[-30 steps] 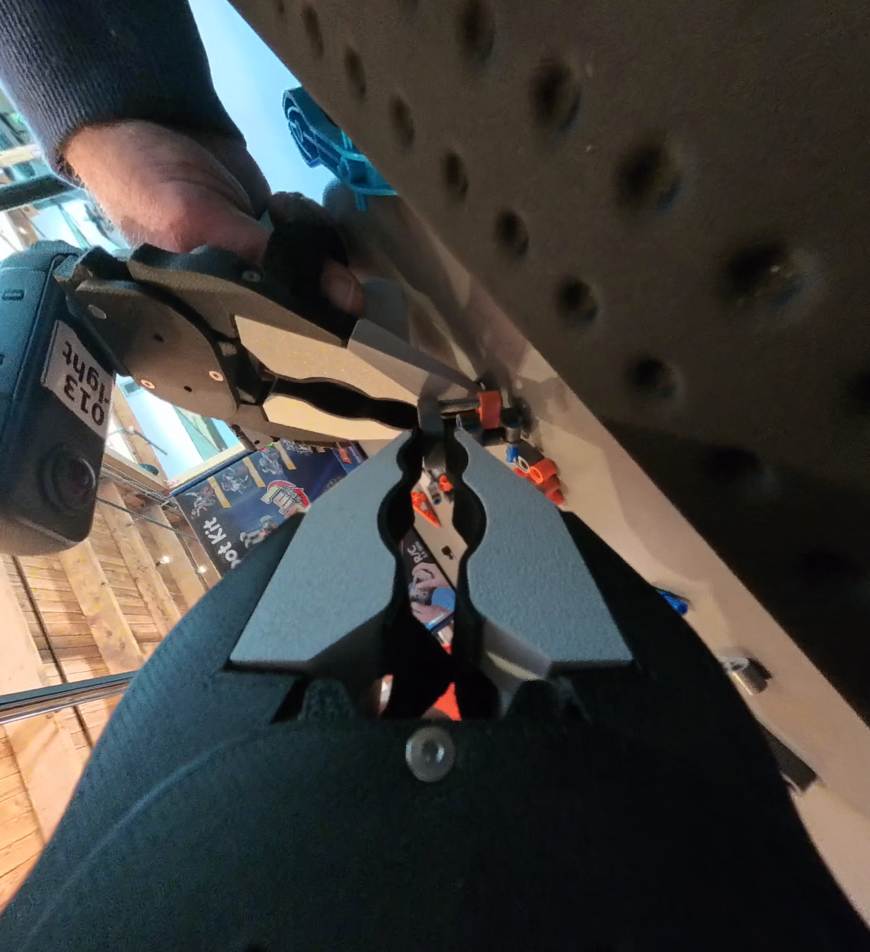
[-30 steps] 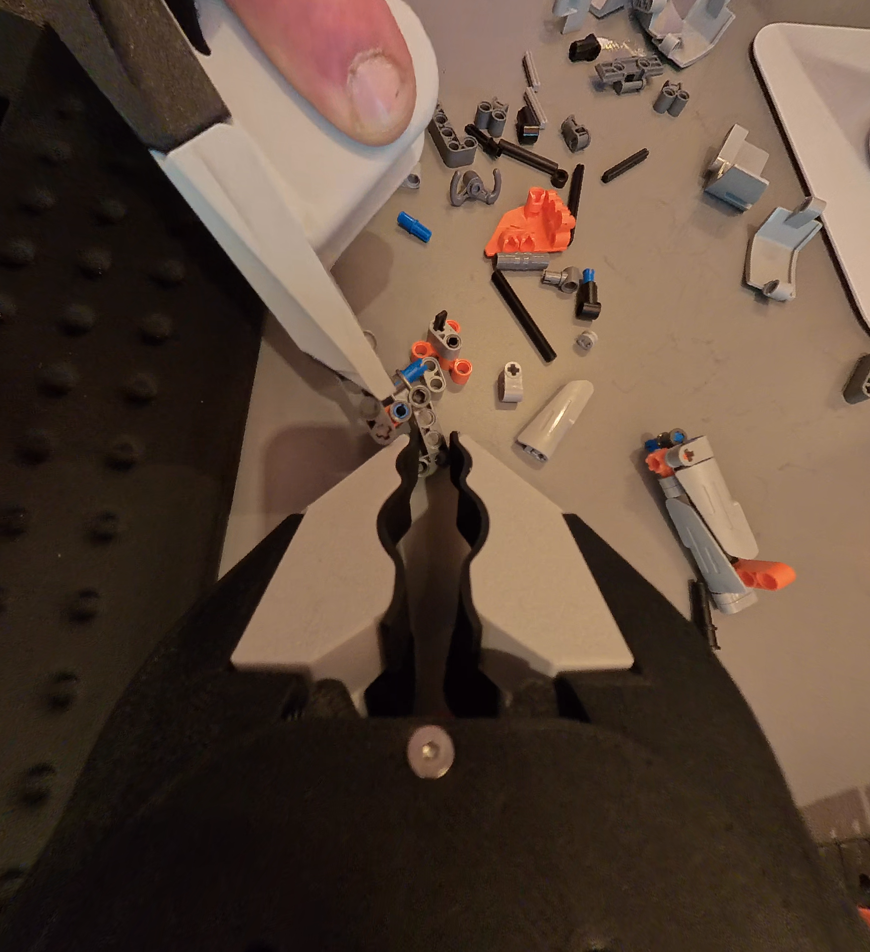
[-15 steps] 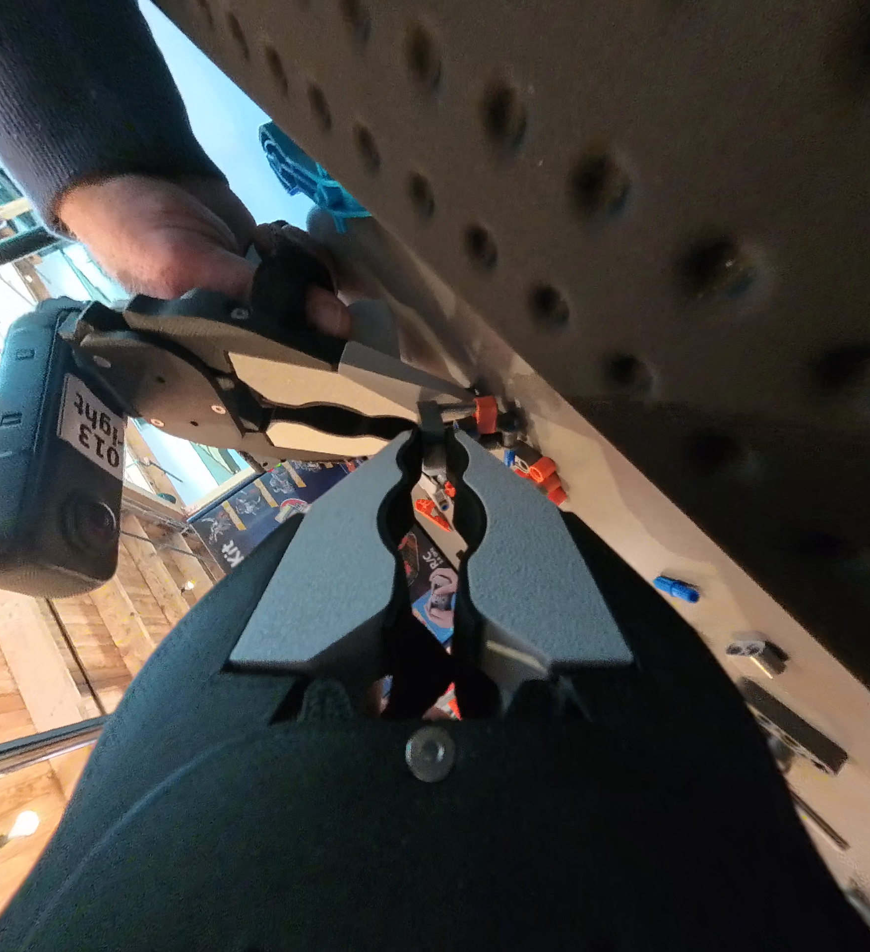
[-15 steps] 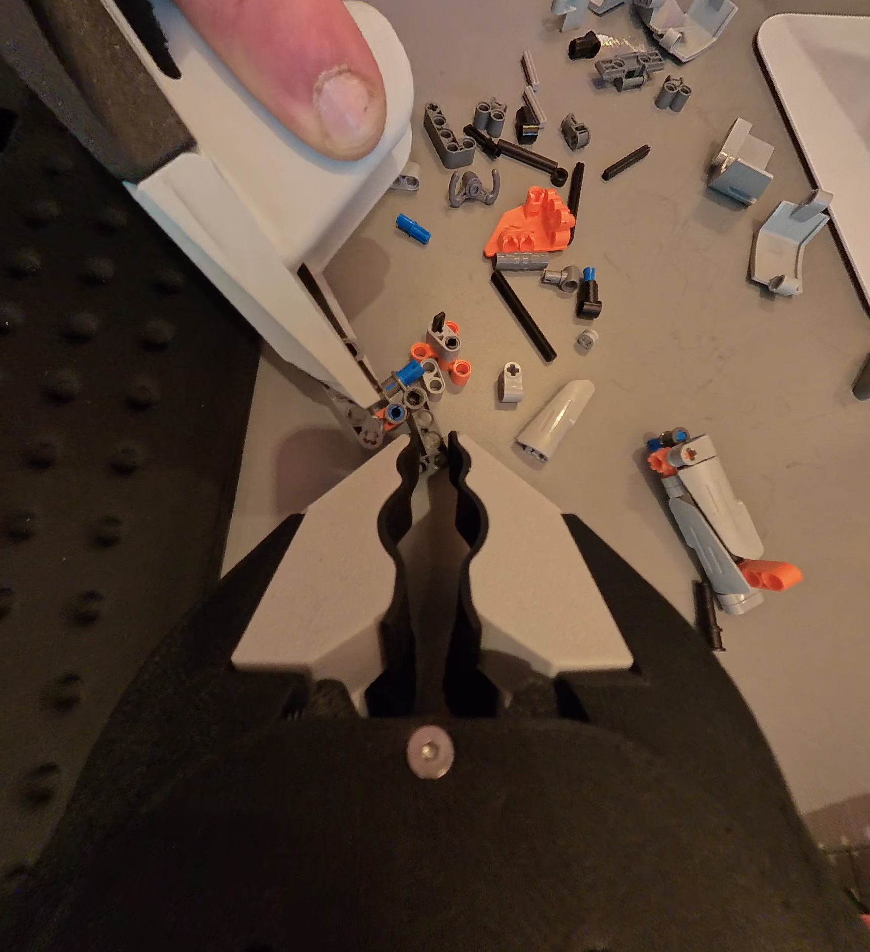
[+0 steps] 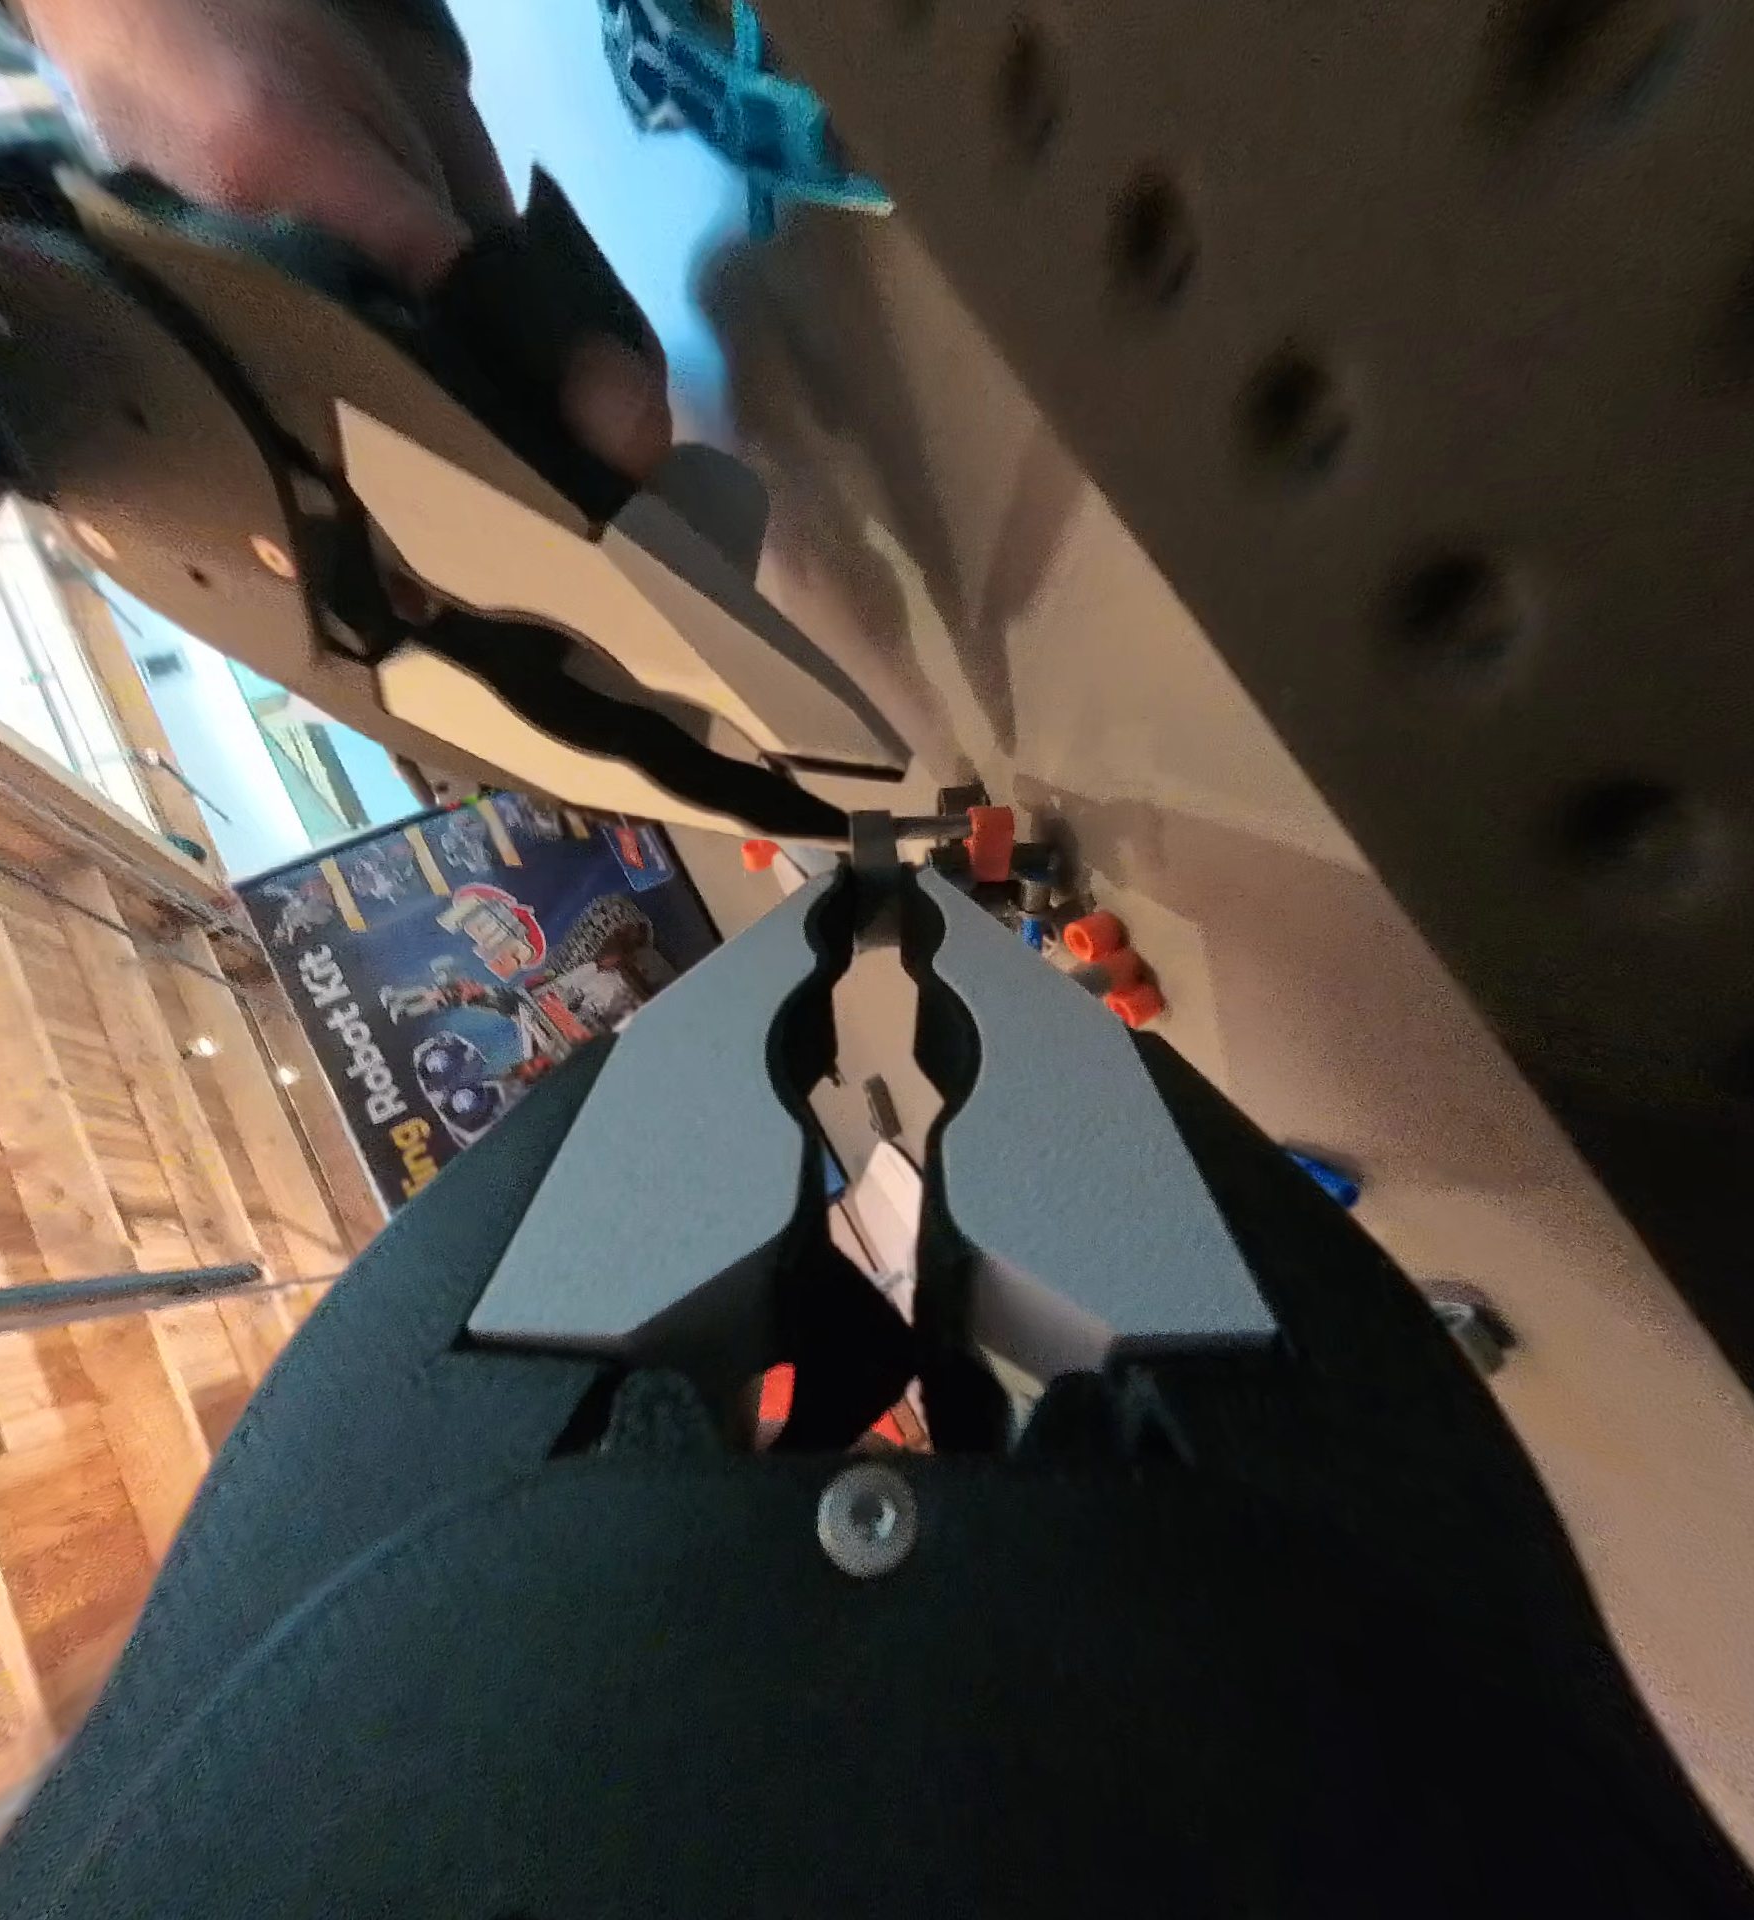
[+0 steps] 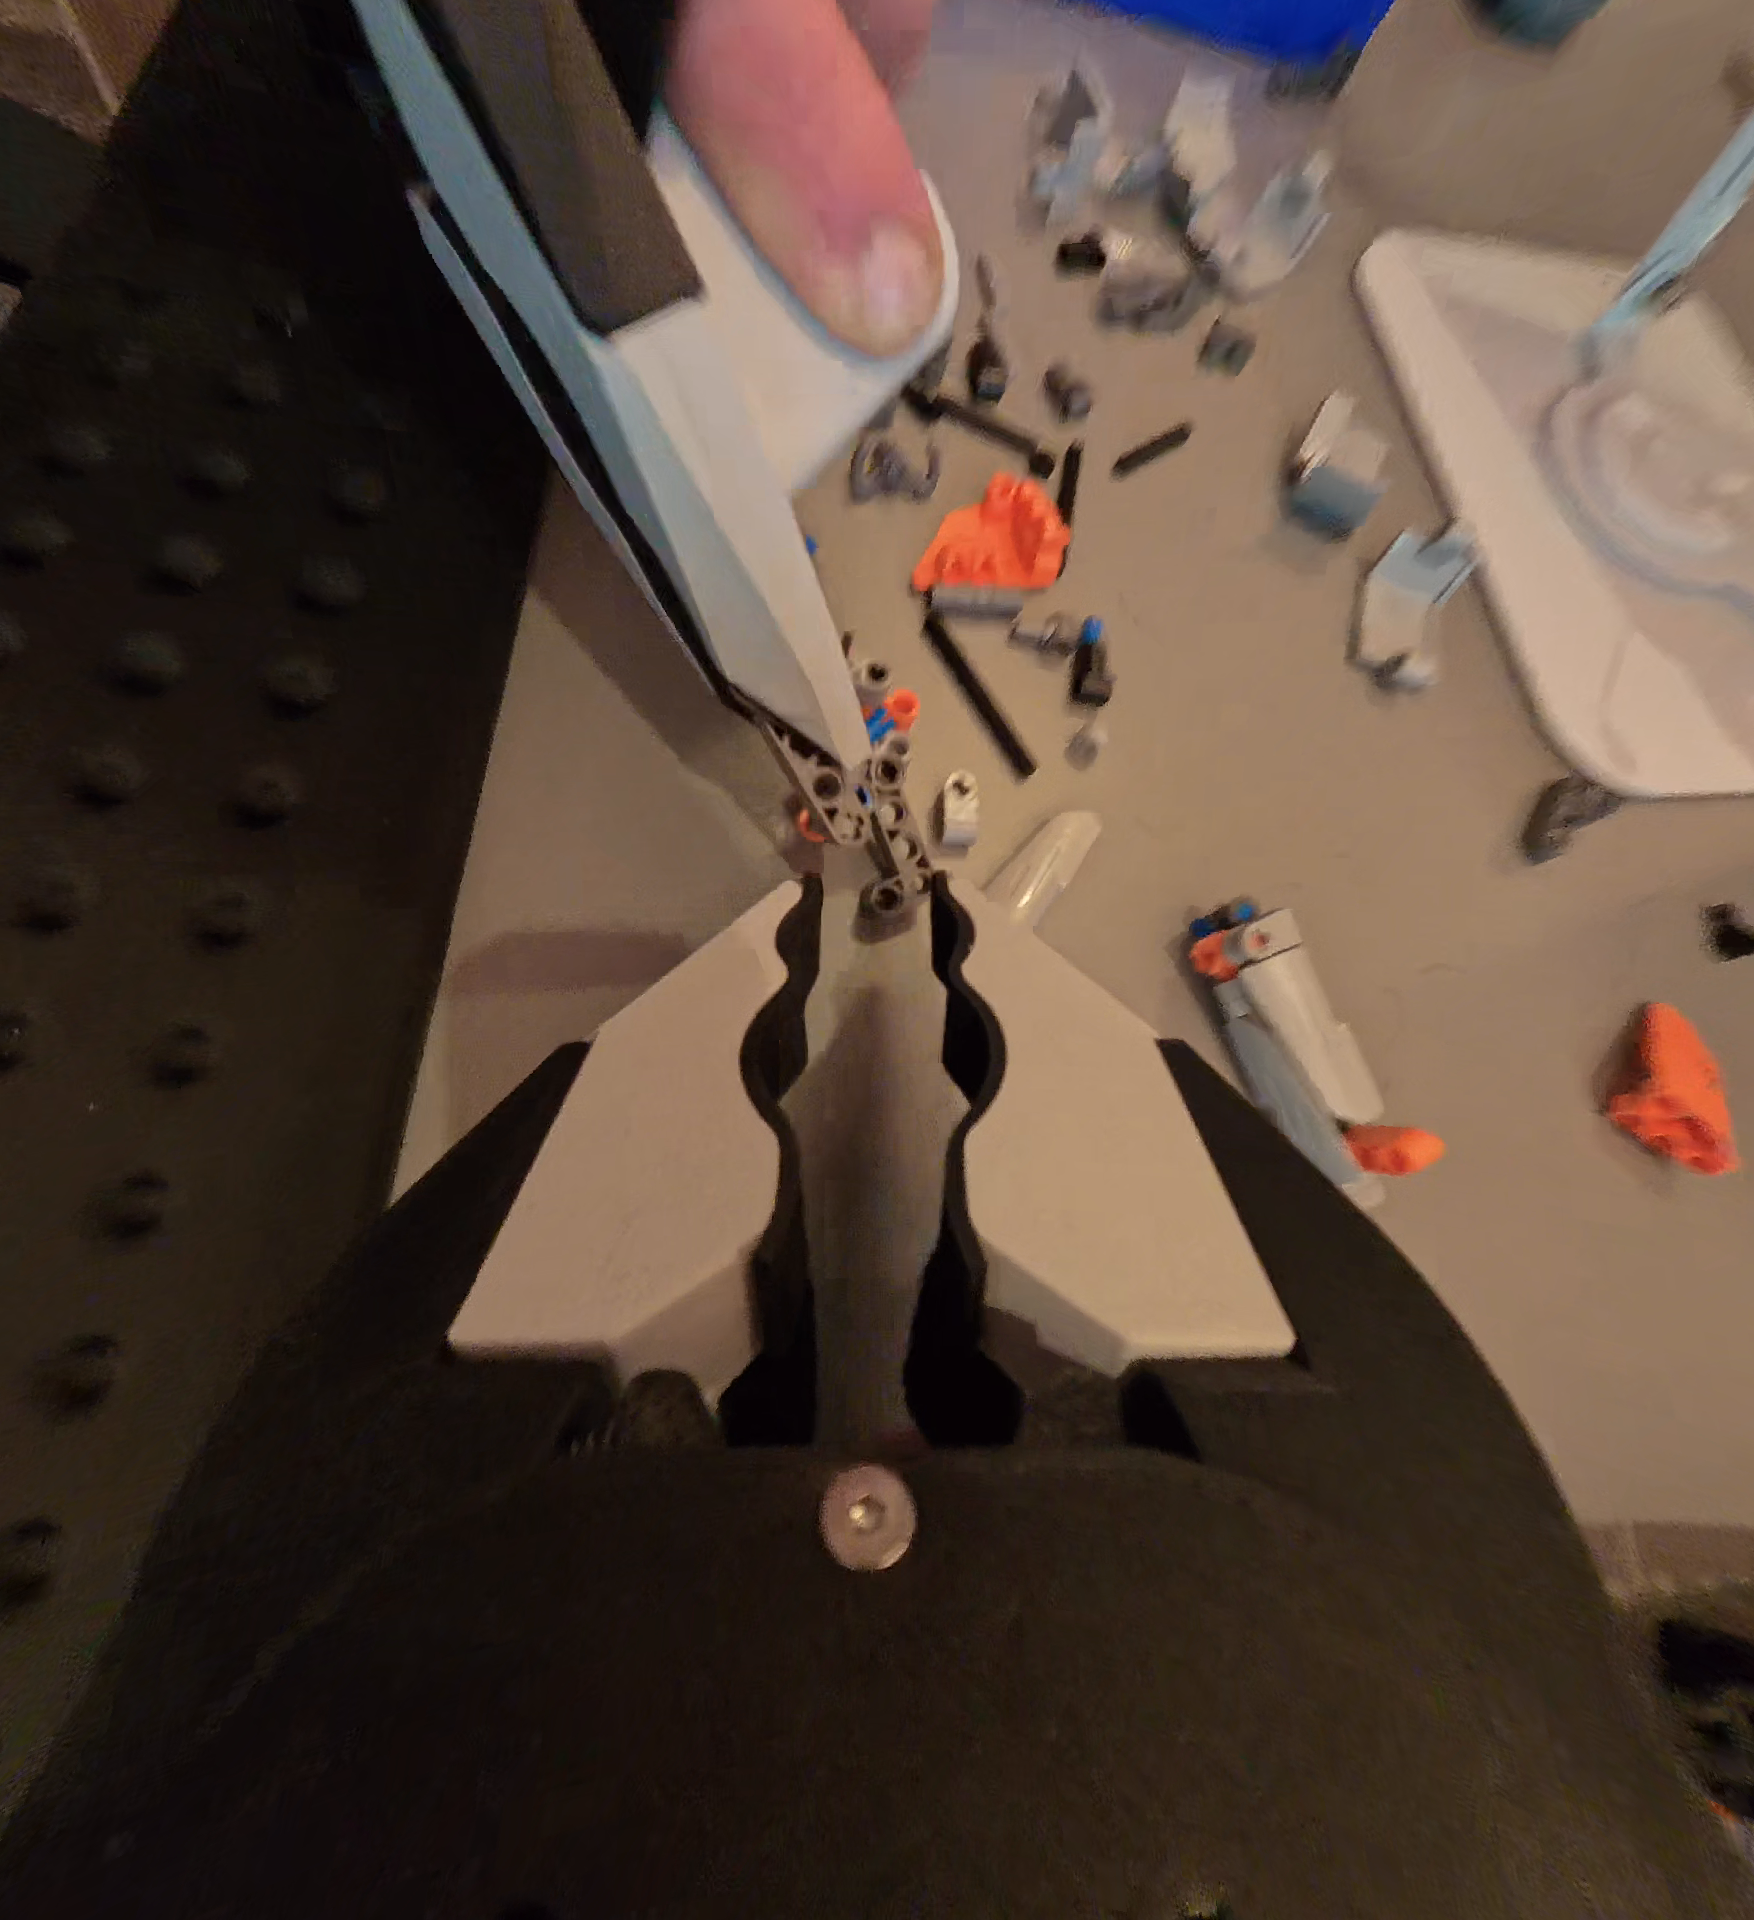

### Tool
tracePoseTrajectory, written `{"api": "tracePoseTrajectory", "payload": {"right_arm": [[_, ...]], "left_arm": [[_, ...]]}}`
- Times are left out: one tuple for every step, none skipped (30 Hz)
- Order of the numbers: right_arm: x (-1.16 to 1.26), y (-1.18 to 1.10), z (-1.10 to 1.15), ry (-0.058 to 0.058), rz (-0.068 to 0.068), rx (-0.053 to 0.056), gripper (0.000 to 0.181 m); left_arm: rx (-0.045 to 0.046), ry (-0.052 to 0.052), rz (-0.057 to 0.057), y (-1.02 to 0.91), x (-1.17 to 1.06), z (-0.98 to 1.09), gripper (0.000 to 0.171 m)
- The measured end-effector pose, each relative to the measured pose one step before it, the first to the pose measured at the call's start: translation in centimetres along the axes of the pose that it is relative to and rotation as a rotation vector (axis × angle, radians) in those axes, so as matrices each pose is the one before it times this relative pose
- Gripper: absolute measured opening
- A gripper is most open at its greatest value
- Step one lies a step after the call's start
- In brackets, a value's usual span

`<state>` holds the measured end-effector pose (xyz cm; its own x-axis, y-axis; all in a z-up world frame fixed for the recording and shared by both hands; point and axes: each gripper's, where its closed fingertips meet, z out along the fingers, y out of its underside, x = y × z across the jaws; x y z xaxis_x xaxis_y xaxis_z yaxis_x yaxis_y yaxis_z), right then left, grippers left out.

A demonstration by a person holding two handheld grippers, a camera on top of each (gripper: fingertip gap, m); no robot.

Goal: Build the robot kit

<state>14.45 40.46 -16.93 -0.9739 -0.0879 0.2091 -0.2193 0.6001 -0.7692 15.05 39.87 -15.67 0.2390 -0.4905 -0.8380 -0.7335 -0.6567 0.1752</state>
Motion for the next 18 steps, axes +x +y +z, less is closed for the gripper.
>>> {"api": "tracePoseTrajectory", "payload": {"right_arm": [[0.239,-0.498,-0.139,0.0334,-0.0390,0.0112,0.019],[0.104,-0.360,0.088,0.0332,-0.0467,0.0097,0.019],[0.128,-0.143,0.224,0.0376,-0.0446,-0.0024,0.018],[0.203,0.110,0.319,0.0382,-0.0429,-0.0232,0.021],[0.195,0.067,0.354,0.0388,-0.0459,-0.0174,0.024],[0.113,-0.074,0.332,0.0295,-0.0306,-0.0054,0.027],[0.133,-0.091,0.270,0.0229,-0.0208,-0.0044,0.030],[0.152,0.016,0.242,0.0235,-0.0287,-0.0099,0.032],[-0.001,-0.046,0.194,0.0139,-0.0240,-0.0028,0.033],[-0.104,0.052,0.209,0.0054,-0.0156,-0.0089,0.036],[0.017,0.112,0.187,0.0115,-0.0184,-0.0114,0.038],[0.186,-0.012,0.116,0.0188,-0.0202,-0.0033,0.036],[0.076,-0.040,0.098,0.0053,-0.0059,-0.0008,0.035],[-0.014,-0.019,0.086,-0.0041,0.0020,0.0009,0.035],[0.046,-0.036,-0.016,-0.0018,-0.0089,0.0056,0.034],[0.086,0.007,-0.011,0.0029,-0.0059,0.0033,0.031],[-0.015,-0.001,0.010,-0.0002,-0.0042,-0.0003,0.031],[0.041,0.013,0.004,0.0024,-0.0089,-0.0014,0.031]], "left_arm": [[-0.01338,-0.0016,-0.0244,0.479,0.060,0.113,0.006],[-0.01043,0.0054,-0.0497,0.425,-0.036,0.115,0.007],[0.00254,0.0073,-0.0625,0.236,-0.117,0.039,0.006],[0.00596,0.0034,-0.0484,0.149,-0.118,0.031,0.006],[-0.00724,-0.0003,-0.0403,0.281,-0.120,0.112,0.006],[-0.00539,0.0020,-0.0502,0.200,-0.122,0.148,0.006],[0.00530,0.0077,-0.0562,0.051,-0.079,0.082,0.006],[0.00717,0.0103,-0.0496,0.042,-0.045,0.037,0.006],[0.00063,0.0040,-0.0422,0.179,-0.135,0.016,0.006],[0.00560,0.0112,-0.0565,0.115,-0.105,0.004,0.006],[0.00868,0.0126,-0.0509,0.108,-0.027,0.009,0.006],[0.00704,0.0046,-0.0246,0.106,-0.025,-0.007,0.006],[0.00099,0.0004,-0.0099,0.148,-0.017,-0.005,0.006],[0.00315,0.0030,-0.0091,0.073,0.035,-0.015,0.006],[0.00564,0.0027,-0.0105,0.013,0.036,-0.033,0.006],[0.00423,0.0041,-0.0109,0.015,0.056,-0.015,0.007],[0.00489,0.0014,-0.0124,0.010,0.021,-0.005,0.007],[0.00322,-0.0019,-0.0102,0.021,-0.013,0.023,0.007]]}}
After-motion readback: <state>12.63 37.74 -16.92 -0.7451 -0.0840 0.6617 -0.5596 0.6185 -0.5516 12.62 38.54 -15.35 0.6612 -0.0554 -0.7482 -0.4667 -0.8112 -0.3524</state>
